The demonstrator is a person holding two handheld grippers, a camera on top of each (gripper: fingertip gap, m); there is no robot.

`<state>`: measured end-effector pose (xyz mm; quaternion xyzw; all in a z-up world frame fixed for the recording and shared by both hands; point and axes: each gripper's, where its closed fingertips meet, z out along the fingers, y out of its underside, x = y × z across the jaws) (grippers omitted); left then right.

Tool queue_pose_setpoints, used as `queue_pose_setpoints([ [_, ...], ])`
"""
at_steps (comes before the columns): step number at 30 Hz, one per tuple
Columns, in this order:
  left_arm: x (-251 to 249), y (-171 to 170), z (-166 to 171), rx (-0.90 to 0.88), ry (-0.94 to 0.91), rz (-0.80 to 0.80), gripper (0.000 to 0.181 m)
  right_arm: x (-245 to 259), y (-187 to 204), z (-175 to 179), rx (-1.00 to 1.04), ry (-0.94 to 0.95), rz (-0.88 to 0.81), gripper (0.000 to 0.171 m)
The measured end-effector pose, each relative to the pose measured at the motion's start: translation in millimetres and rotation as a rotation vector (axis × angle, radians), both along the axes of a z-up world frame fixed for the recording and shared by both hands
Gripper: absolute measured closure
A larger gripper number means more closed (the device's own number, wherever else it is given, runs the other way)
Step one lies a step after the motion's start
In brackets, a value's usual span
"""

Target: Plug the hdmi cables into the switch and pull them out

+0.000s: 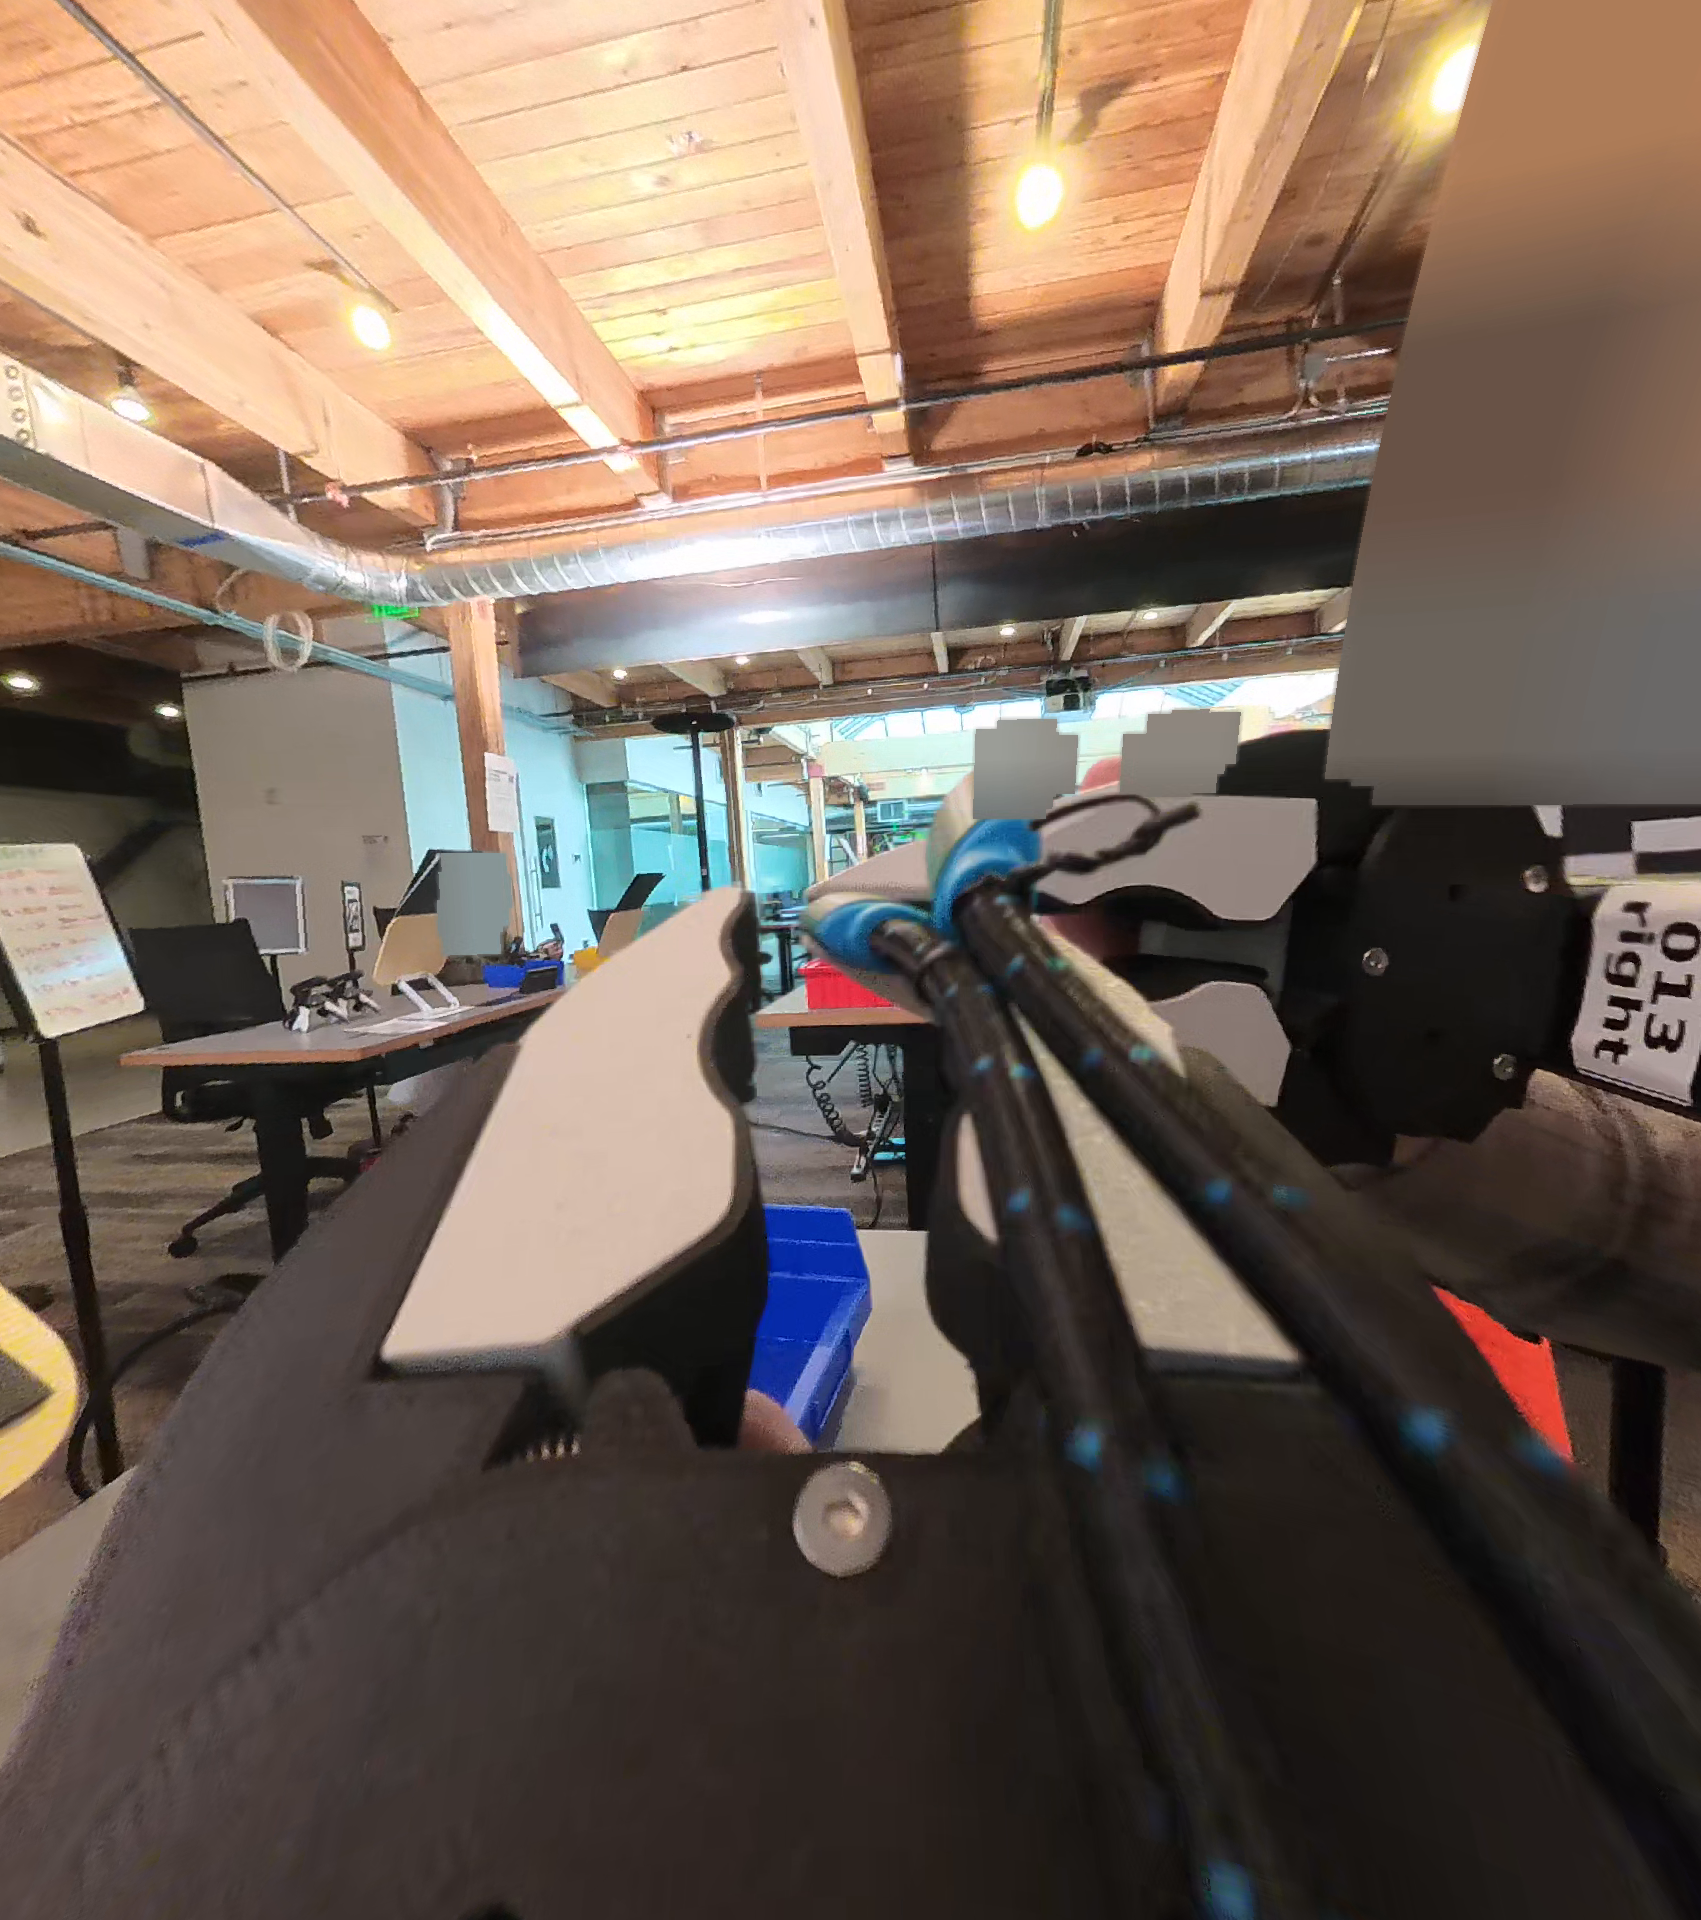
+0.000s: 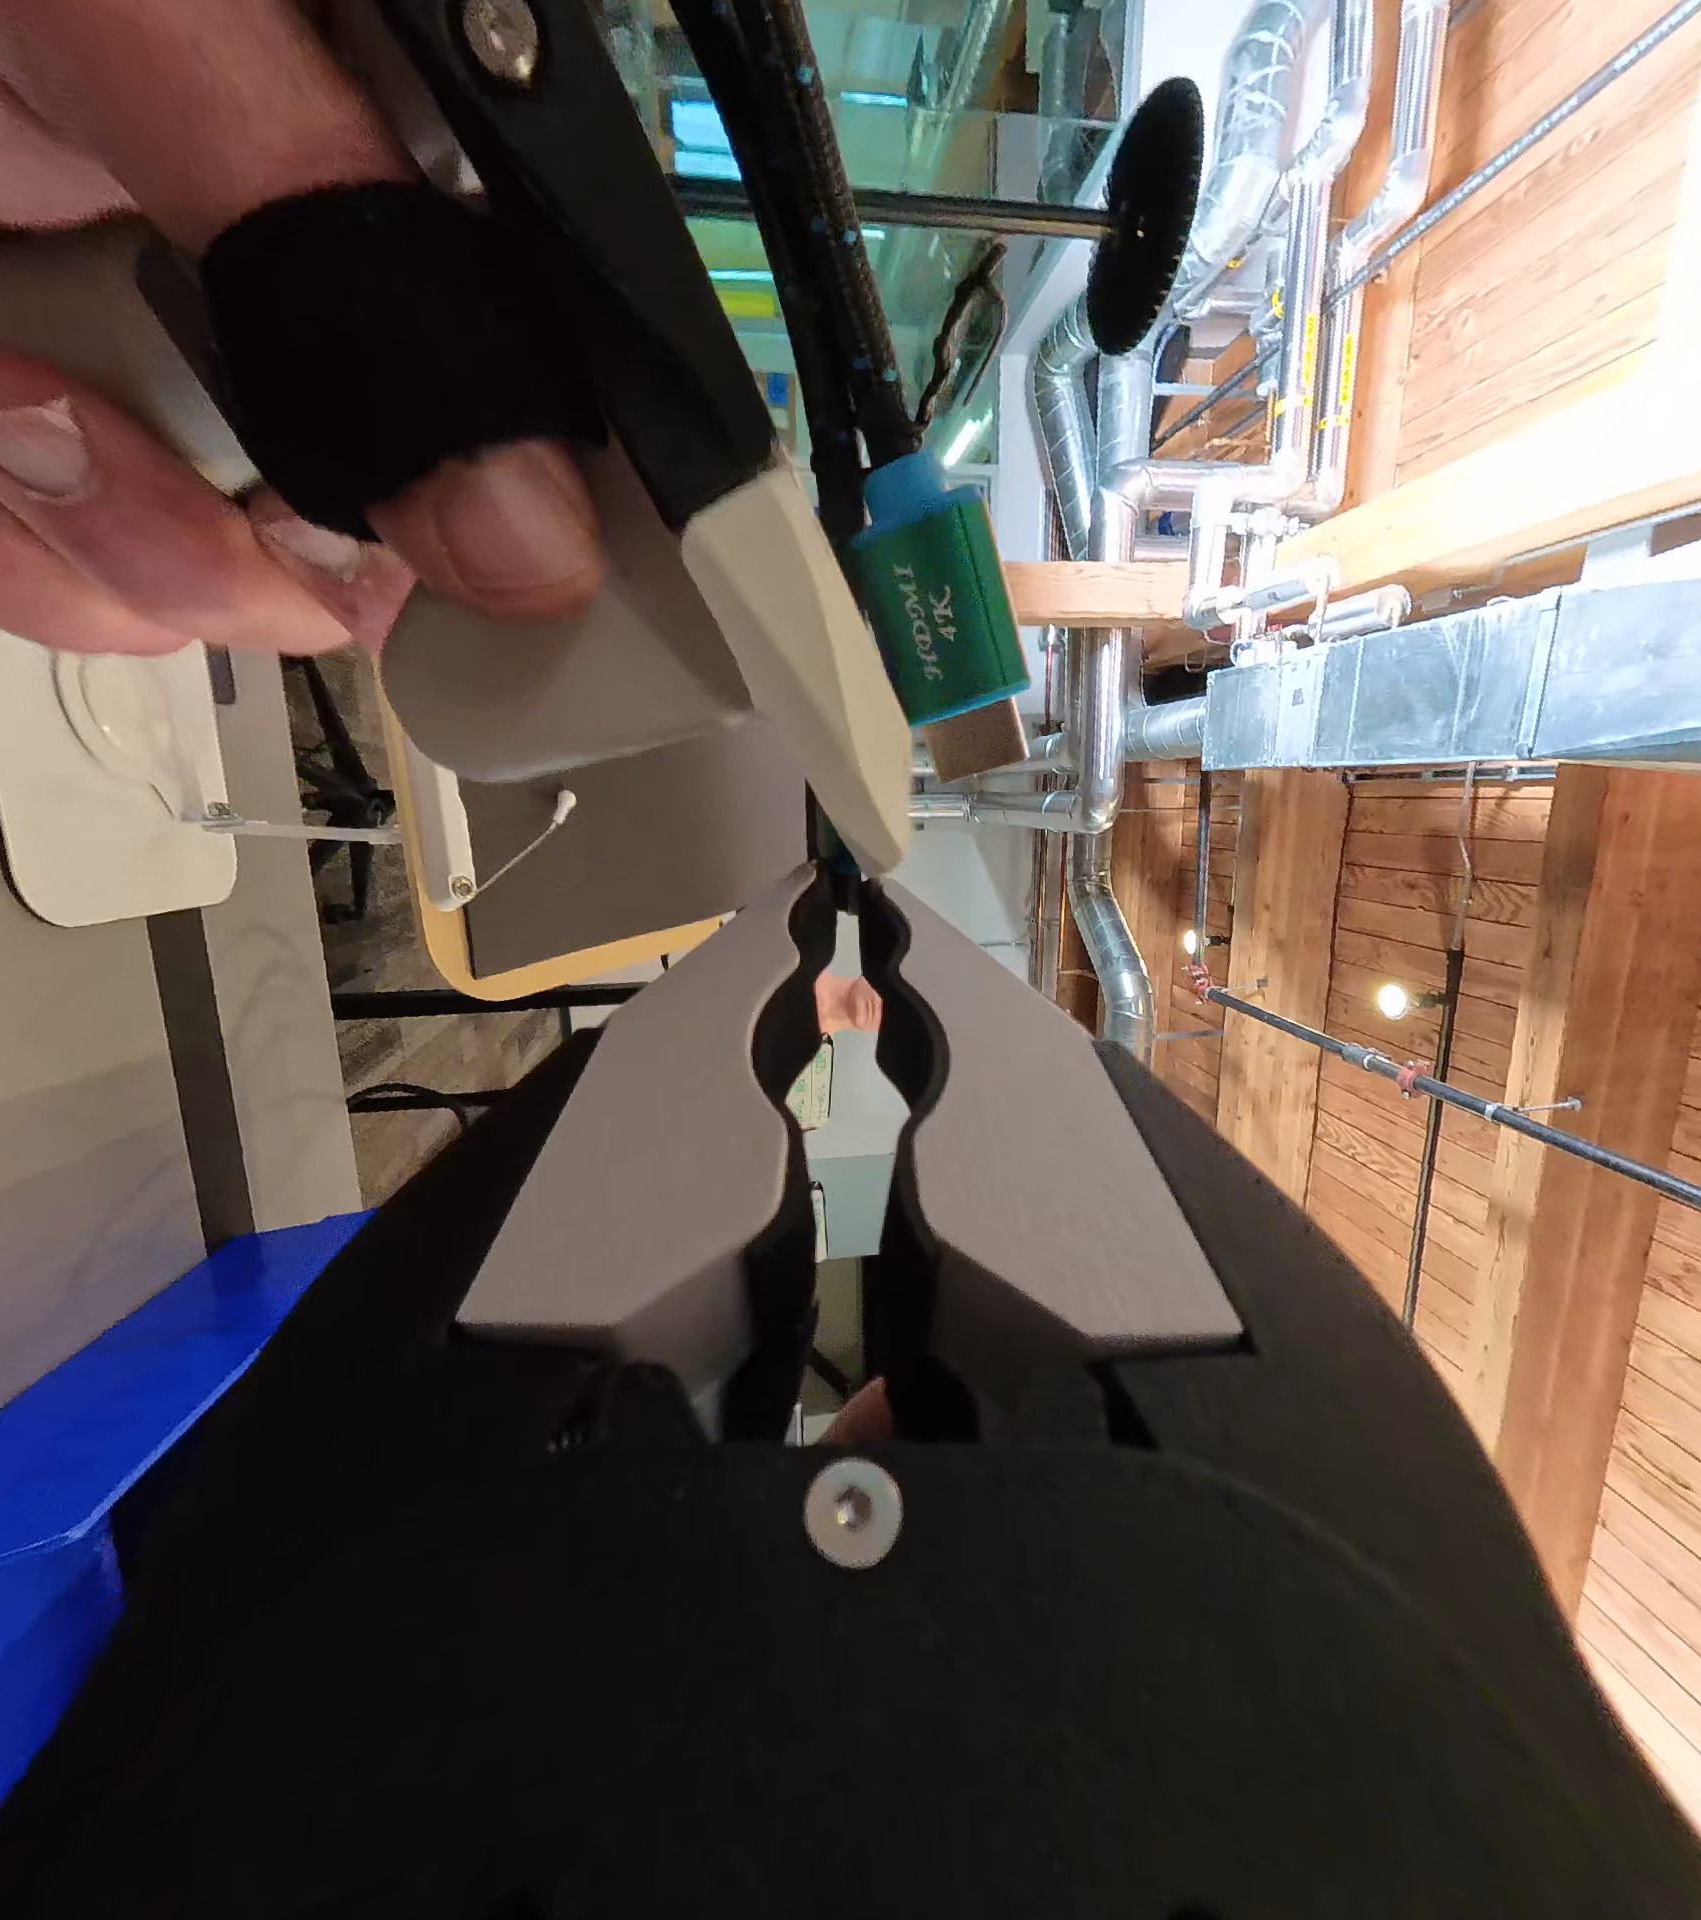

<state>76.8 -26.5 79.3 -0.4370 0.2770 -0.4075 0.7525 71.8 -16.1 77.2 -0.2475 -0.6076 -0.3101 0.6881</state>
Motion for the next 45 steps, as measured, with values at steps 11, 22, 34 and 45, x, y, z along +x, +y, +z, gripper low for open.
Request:
queue_pose_setpoints([
  [11,2.4,-6.0,3.0,0.035,0.064,0.040,0.160,7.6,2.3,4.7,0.015,0.017,-0.012,0.170],
  [22,4.2,-12.6,6.9,0.036,0.087,0.027,0.159,8.2,-2.5,7.3,0.070,0.003,-0.013,0.170],
  [34,-7.9,-5.2,8.4,0.103,0.120,0.077,0.161,9.9,0.8,13.1,-0.111,0.135,0.064,0.159],
  [45,-49.8,12.4,20.4,0.134,0.144,0.186,0.161,4.2,17.3,-123.4,-1.081,-0.065,0.198,0.130],
])
